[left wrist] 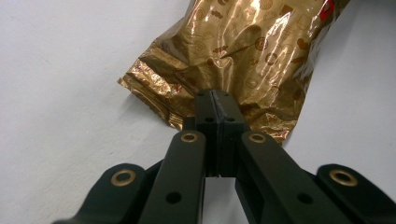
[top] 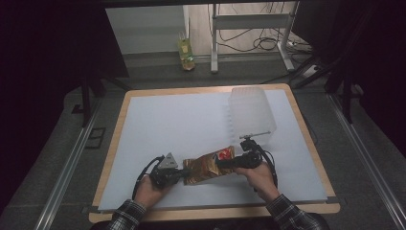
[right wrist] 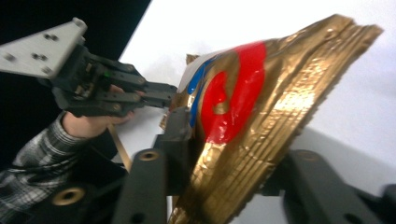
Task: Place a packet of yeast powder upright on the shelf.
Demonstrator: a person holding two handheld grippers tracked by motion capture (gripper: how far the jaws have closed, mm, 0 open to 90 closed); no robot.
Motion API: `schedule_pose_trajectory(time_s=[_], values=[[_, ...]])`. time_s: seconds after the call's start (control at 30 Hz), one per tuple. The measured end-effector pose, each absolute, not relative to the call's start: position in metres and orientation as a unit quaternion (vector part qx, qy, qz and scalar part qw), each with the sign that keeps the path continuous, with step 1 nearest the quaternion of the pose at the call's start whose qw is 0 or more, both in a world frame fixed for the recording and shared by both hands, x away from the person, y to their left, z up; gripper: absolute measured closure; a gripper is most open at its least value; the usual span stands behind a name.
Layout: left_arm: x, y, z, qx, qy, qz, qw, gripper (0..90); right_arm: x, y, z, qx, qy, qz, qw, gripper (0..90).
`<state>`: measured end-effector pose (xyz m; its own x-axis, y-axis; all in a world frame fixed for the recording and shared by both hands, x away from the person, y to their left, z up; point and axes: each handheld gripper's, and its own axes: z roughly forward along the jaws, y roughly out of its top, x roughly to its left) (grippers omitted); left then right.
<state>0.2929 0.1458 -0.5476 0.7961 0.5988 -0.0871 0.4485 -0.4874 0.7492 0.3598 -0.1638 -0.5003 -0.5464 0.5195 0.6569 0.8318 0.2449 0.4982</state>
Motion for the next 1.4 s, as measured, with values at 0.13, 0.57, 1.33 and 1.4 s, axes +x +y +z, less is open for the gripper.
schedule_pose_trajectory(time_s=[0.13,0.57,1.33,1.4], values=[[0.294,0.147,-0.547,0.856,0.304,0.086,0.408,89.9,0.36,-0.162,-0.497,-0.428,-0.78,-0.423,0.173,74.4],[0.293,0.154,-0.542,0.845,0.306,0.102,0.427,65.8,0.355,-0.161,-0.475,-0.377,-0.812,-0.425,0.134,76.5],[0.293,0.161,-0.539,0.824,0.319,0.146,0.445,22.5,0.353,-0.167,-0.436,-0.318,-0.852,-0.414,0.048,76.6],[0.294,0.161,-0.539,0.822,0.323,0.148,0.445,20.6,0.354,-0.168,-0.433,-0.313,-0.855,-0.411,0.039,76.6]])
